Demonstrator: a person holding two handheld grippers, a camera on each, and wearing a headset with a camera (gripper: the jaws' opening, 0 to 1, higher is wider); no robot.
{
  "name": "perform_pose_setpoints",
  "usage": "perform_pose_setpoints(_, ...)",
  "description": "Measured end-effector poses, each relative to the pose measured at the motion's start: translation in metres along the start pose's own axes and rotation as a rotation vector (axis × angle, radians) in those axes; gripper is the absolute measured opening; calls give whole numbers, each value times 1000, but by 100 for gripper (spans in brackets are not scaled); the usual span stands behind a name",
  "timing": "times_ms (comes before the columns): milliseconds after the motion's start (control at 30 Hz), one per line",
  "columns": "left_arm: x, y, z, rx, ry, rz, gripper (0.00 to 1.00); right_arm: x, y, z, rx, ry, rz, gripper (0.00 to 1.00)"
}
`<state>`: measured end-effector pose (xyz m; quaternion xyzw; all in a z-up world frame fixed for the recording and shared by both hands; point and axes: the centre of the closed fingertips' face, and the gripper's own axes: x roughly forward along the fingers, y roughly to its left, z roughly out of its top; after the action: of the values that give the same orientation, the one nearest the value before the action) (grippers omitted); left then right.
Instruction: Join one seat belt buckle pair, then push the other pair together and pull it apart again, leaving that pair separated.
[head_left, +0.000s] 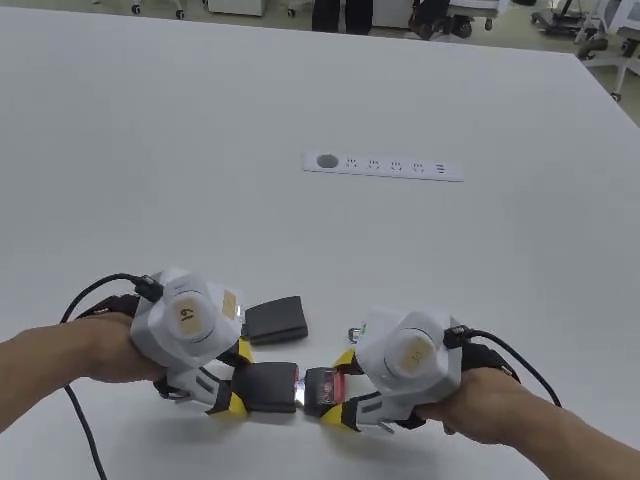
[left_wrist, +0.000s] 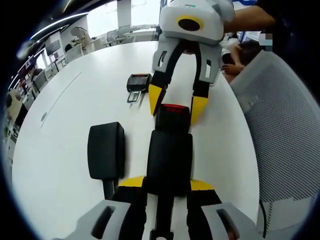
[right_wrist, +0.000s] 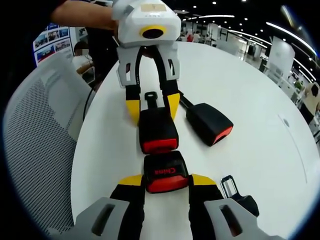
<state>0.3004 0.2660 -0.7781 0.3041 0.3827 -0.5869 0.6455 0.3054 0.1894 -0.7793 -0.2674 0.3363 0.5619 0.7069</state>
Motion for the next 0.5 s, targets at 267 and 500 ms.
perform_pose_setpoints(267,-1,-1,-1,24,-6,-4,31,0,0,1,-33,-17,2,30)
perform_pose_setpoints(500,-2,1,-4,60,8,-10,31,-1,2,2,-73,-27,20,29)
